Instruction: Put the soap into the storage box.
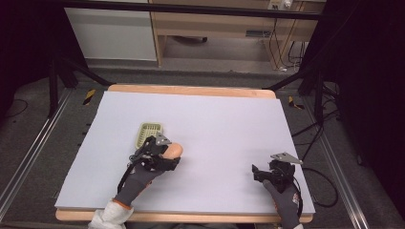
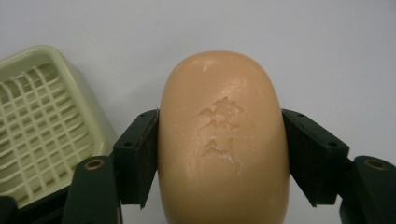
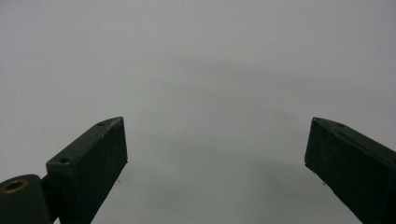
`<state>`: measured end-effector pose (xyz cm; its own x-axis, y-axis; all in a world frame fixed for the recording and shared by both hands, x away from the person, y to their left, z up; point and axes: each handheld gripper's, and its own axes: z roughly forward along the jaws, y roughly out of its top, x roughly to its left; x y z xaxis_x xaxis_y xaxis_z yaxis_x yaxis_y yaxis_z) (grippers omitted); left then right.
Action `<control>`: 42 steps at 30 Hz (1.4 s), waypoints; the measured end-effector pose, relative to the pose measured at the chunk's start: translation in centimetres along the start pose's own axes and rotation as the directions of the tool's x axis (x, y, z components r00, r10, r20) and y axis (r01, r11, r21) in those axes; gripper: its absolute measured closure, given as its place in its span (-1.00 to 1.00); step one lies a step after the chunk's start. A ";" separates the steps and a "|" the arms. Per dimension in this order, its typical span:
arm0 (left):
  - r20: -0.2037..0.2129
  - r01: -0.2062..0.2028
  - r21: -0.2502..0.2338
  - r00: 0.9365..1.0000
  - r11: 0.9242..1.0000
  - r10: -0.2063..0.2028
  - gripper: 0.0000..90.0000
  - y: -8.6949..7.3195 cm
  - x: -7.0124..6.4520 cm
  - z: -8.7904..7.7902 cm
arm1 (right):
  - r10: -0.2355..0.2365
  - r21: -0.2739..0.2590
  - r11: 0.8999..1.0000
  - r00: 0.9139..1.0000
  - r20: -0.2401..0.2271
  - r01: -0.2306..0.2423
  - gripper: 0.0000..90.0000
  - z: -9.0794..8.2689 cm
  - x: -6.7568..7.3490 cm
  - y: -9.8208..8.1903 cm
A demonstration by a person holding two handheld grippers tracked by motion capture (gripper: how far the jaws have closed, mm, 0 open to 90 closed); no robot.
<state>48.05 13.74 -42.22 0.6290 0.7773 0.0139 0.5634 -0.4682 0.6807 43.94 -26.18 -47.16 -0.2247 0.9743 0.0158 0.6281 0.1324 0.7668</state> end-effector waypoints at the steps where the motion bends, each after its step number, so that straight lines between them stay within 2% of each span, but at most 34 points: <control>1: -0.003 0.007 -0.004 1.000 1.000 -0.007 -0.30 0.0 0.3 -0.1 | -0.005 0.001 1.000 1.000 -0.001 0.005 -0.86 0.0 0.0 0.0; 3: -0.008 0.009 -0.006 1.000 1.000 -0.009 -0.30 0.0 0.4 -0.2 | -0.007 0.000 1.000 1.000 -0.002 0.007 -0.86 0.0 0.0 0.0; 4: -0.012 0.023 -0.014 1.000 1.000 -0.024 -0.30 0.0 0.7 -0.2 | -0.007 0.002 1.000 1.000 0.000 0.007 -0.86 0.0 0.1 0.0; 7: -0.020 0.019 -0.013 1.000 1.000 -0.020 -0.30 0.0 1.1 -0.4 | -0.009 -0.001 1.000 1.000 0.001 0.009 -0.86 0.0 0.1 0.0; 20: -0.057 0.058 -0.037 0.997 0.998 -0.060 -0.30 0.3 2.8 -1.3 | -0.011 0.004 1.000 1.000 0.002 0.011 -0.86 0.1 0.1 0.1; 32: -0.103 0.097 -0.040 0.990 0.994 -0.101 -0.30 0.4 4.4 -1.2 | 0.000 0.007 1.000 1.000 0.000 0.000 -0.87 0.1 0.2 0.1; 35: -0.109 0.108 -0.037 0.988 0.993 -0.111 -0.30 0.4 4.9 -1.0 | -0.016 0.006 1.000 1.000 0.002 0.016 -0.87 0.2 0.2 0.1; 42: -0.128 0.131 -0.041 0.983 0.991 -0.135 -0.30 0.6 5.7 -0.6 | -0.010 0.010 1.000 1.000 0.001 0.010 -0.87 0.3 0.2 0.1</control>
<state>51.66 18.11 -41.29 0.4737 0.8806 0.0154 0.6185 -0.3450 0.7060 44.17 -25.89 -47.25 -0.2306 0.9730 0.0078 0.6335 0.1440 0.7602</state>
